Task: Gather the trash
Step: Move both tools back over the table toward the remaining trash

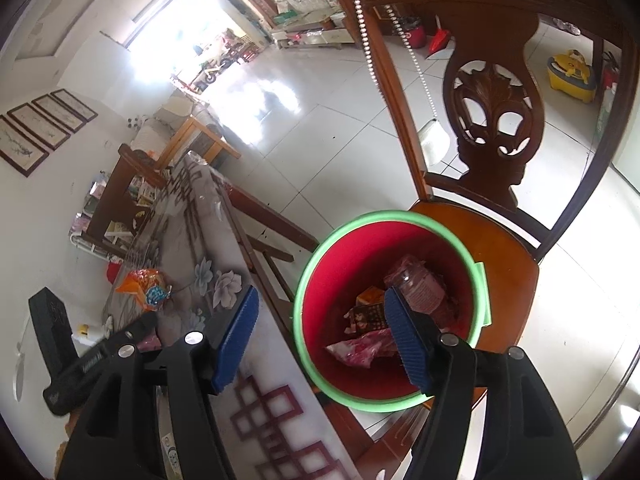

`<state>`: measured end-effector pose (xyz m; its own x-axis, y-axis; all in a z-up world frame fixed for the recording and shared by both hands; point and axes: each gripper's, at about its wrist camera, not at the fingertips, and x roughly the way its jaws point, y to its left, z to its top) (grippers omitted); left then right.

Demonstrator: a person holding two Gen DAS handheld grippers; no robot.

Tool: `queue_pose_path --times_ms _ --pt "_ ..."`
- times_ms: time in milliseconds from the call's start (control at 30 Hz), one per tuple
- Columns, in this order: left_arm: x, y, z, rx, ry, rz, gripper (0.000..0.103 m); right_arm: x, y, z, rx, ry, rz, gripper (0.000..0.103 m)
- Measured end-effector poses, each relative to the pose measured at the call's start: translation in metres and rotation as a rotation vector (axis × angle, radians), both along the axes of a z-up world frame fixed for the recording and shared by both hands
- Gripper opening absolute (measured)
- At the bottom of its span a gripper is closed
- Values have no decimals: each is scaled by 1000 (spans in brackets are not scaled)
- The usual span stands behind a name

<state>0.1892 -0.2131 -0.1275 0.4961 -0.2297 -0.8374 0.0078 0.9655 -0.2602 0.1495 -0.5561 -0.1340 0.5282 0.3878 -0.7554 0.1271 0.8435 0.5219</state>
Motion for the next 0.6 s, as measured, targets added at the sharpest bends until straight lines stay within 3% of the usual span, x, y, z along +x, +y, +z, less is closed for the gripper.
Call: queue_pose_path --times_ms 67,167,200,333,467,533,567,600 --pt "0 51 2 50 5 82 79 1 9 0 -2 2 14 64" --pt "6 100 0 114 72 107 81 1 23 0 -3 5 33 64" --pt "6 120 1 166 80 128 81 1 27 -1 -3 8 38 64" --pt "13 161 -11 221 143 118 81 -3 55 -2 -5 18 76 64" --pt "17 181 -36 225 210 111 81 -10 86 2 -16 14 114 64" --pt "14 186 -39 222 198 97 74 -15 101 5 -24 10 127 64" --pt "11 190 -39 207 194 96 60 -17 109 6 -28 8 132 64" --pt "8 195 -37 199 185 102 55 -20 116 6 -33 9 136 64"
